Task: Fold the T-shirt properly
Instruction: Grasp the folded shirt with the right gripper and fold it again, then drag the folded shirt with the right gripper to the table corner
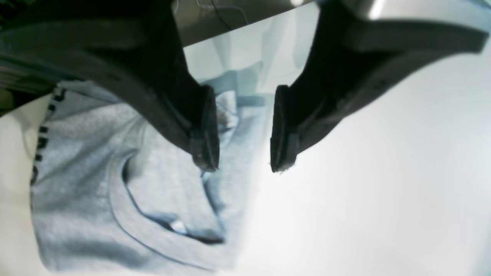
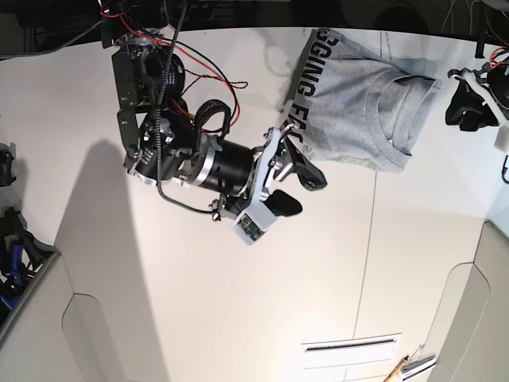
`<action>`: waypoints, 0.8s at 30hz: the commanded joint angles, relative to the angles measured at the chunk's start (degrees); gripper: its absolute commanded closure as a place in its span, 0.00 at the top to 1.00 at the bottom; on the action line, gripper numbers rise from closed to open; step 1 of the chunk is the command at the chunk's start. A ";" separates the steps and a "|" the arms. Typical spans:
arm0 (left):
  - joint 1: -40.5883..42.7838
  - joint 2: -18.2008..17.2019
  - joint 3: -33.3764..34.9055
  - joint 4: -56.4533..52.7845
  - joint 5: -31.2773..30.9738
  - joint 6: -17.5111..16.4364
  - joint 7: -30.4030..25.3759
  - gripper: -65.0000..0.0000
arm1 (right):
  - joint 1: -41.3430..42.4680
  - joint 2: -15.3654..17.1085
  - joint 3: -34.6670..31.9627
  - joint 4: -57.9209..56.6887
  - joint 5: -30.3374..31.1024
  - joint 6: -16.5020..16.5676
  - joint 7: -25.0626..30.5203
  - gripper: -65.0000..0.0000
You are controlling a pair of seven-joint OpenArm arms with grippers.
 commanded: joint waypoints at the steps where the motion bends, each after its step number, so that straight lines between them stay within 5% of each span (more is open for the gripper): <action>1: 0.04 -0.96 -1.70 0.90 -0.22 -0.42 -1.05 0.35 | 1.86 -0.50 -0.13 1.73 2.60 0.55 1.18 0.38; 3: 0.04 -0.96 -4.59 0.90 0.57 0.83 -1.11 0.25 | 2.95 -0.90 -0.63 2.36 5.53 0.79 -0.37 0.03; 4: 0.04 -0.98 -6.25 0.90 0.72 1.03 -1.16 0.20 | 3.10 -1.42 -1.14 2.34 6.34 0.79 -1.38 0.00; 7: 0.04 -0.96 -11.61 0.90 0.72 1.01 -1.88 0.00 | 2.71 -2.86 -4.35 1.84 6.32 0.76 -2.60 0.00; 15: 0.04 -0.81 -19.06 0.90 0.72 3.13 -2.16 0.00 | 2.75 -2.84 -22.77 -5.99 -5.46 0.76 -1.77 0.00; 20: 0.07 0.09 -19.06 0.90 0.48 3.15 -2.14 0.00 | 2.97 -2.86 -30.62 -17.70 -19.91 0.68 7.08 0.00; 24: 0.07 1.84 -19.06 0.90 0.13 3.13 -2.14 0.00 | 2.91 -2.89 -33.29 -25.31 -25.00 0.44 15.34 0.00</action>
